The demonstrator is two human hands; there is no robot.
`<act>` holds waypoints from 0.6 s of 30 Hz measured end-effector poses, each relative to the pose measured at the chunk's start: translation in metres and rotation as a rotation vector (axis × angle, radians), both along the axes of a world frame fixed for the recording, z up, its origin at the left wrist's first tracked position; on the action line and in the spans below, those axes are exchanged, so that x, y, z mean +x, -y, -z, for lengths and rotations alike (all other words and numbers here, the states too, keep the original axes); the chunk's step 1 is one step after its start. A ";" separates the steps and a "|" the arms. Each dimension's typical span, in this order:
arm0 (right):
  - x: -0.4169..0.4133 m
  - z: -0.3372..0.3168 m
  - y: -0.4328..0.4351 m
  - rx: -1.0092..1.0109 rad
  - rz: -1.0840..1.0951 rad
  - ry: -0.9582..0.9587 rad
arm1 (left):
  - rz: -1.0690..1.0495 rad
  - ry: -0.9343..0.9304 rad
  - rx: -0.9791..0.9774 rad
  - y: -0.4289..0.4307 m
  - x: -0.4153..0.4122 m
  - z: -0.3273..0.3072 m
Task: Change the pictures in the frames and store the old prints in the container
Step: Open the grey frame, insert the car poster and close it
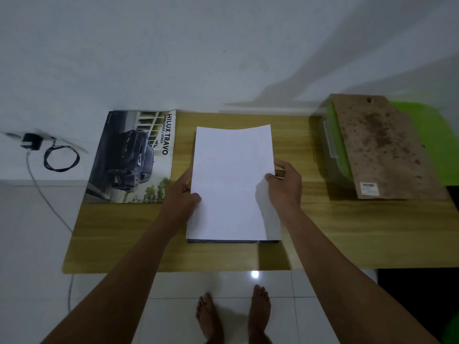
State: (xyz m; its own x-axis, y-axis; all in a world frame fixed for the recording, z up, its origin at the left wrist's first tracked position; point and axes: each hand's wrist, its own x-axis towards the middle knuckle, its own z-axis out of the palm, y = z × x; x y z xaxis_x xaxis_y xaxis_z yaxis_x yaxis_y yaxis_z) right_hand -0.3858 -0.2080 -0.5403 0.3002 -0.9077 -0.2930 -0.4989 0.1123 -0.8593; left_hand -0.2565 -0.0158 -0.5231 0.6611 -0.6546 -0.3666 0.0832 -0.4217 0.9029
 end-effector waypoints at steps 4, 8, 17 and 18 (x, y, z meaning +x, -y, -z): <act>-0.006 -0.002 0.006 0.072 0.055 0.109 | -0.077 -0.073 -0.015 -0.001 0.001 -0.008; -0.010 -0.015 0.007 0.131 0.111 0.174 | -0.054 -0.178 -0.068 -0.006 0.000 -0.016; -0.007 -0.065 -0.002 -0.167 -0.049 -0.043 | -0.067 0.035 -0.135 -0.008 -0.015 -0.064; -0.004 -0.074 -0.004 -0.237 -0.103 -0.067 | -0.061 0.078 -0.153 -0.007 -0.018 -0.070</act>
State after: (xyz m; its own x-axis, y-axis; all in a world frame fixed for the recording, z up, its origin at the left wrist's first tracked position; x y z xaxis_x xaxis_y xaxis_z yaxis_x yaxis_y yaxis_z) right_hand -0.3896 -0.2041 -0.4665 0.3819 -0.9189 -0.0986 -0.5538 -0.1421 -0.8204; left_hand -0.2747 -0.0087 -0.4526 0.7237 -0.6570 -0.2114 0.0310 -0.2750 0.9609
